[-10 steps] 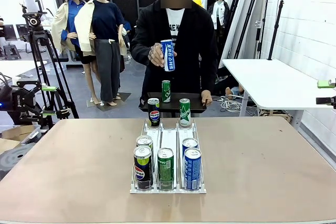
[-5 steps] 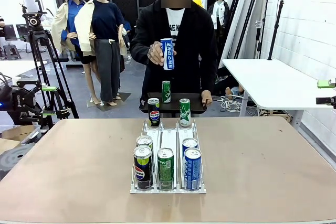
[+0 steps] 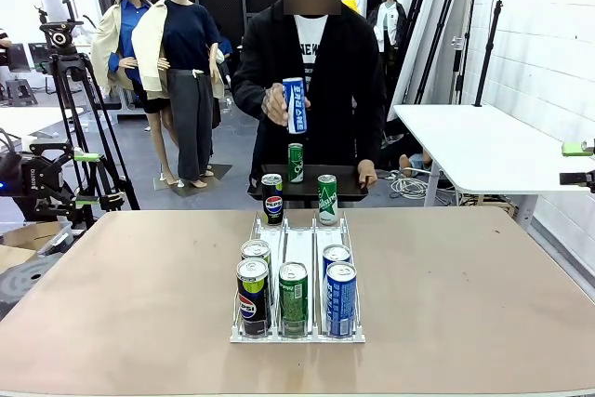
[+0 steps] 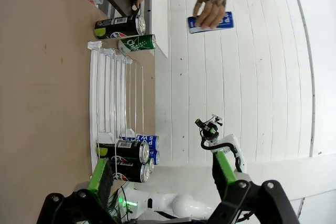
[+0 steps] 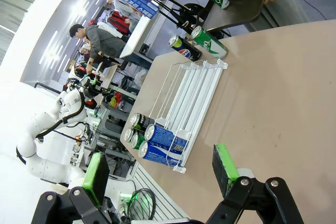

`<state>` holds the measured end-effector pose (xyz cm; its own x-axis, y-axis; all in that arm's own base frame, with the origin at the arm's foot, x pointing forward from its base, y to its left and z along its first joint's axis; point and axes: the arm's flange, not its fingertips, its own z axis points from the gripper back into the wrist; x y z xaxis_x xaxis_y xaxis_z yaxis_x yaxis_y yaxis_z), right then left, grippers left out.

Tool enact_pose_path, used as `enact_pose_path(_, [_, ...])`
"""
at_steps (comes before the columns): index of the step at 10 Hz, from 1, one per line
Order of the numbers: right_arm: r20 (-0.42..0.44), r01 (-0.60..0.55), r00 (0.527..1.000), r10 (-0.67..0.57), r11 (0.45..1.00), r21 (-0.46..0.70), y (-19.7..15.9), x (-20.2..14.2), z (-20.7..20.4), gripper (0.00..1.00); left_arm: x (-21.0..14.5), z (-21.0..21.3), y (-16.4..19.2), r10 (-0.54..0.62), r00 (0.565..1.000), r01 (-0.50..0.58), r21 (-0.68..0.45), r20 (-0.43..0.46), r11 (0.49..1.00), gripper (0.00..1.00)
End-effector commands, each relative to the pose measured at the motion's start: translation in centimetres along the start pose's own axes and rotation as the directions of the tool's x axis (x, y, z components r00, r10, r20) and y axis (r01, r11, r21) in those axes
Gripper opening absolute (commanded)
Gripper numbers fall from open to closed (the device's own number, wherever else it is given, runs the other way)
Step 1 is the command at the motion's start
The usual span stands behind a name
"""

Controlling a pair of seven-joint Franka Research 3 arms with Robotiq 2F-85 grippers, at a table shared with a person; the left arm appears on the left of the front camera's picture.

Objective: Retrieve and hand over the desired beverage to the person.
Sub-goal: Pick up another can of the same type that the person held from the Automatic Can Dispenser.

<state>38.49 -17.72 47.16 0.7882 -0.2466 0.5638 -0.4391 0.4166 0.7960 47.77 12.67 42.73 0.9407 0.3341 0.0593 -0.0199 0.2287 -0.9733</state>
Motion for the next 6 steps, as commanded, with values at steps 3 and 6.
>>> enact_pose_path(3, [0.0, 0.006, 1.0, -0.006, 1.0, 0.004, 0.01, -0.06, -0.04, 1.0, -0.05, 0.11, -0.12, -0.001, 1.0, 0.001, -0.01, -0.005, 1.0, 1.0])
enact_pose_path(6, [0.0, 0.006, 1.0, -0.006, 1.0, 0.004, 0.01, -0.06, -0.04, 1.0, -0.05, 0.11, -0.12, -0.001, 1.0, 0.001, -0.01, -0.005, 1.0, 1.0])
